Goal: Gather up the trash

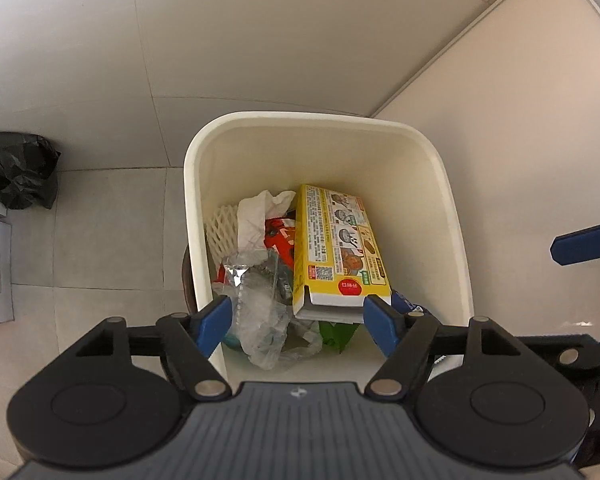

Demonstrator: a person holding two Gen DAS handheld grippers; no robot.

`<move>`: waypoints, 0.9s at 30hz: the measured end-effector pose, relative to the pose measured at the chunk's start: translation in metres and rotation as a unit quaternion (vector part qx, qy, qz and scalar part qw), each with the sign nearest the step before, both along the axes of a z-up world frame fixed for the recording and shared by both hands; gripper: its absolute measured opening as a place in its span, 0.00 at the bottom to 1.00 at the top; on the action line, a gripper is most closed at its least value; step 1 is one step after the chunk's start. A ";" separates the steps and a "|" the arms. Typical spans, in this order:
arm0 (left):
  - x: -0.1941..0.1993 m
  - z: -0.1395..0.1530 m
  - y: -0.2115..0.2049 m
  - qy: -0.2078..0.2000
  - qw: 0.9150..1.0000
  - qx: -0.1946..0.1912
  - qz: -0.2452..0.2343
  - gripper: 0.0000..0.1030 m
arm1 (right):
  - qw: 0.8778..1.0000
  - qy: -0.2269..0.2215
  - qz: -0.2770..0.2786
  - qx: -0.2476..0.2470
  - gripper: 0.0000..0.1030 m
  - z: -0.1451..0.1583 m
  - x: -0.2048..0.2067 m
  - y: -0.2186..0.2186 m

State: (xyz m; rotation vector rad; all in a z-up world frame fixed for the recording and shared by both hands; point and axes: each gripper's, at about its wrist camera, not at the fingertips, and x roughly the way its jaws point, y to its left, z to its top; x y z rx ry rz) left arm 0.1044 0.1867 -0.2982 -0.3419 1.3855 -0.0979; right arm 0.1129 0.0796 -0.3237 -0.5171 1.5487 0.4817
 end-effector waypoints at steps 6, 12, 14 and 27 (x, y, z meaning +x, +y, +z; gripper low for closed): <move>-0.005 0.011 0.004 -0.007 1.000 0.002 0.012 0.73 | 1.000 -0.024 0.012 0.006 0.87 0.013 -0.006 0.007; -0.022 0.045 0.014 -0.024 0.999 0.016 0.024 0.84 | 0.997 -0.069 0.018 0.036 0.87 0.048 -0.031 0.005; -0.030 0.064 0.017 -0.030 0.999 0.026 0.026 0.86 | 0.995 -0.086 0.021 0.053 0.87 0.067 -0.042 0.004; -0.067 0.218 -0.022 -0.120 0.992 0.033 0.010 0.99 | 0.944 -0.303 -0.035 0.124 0.94 0.216 -0.143 -0.066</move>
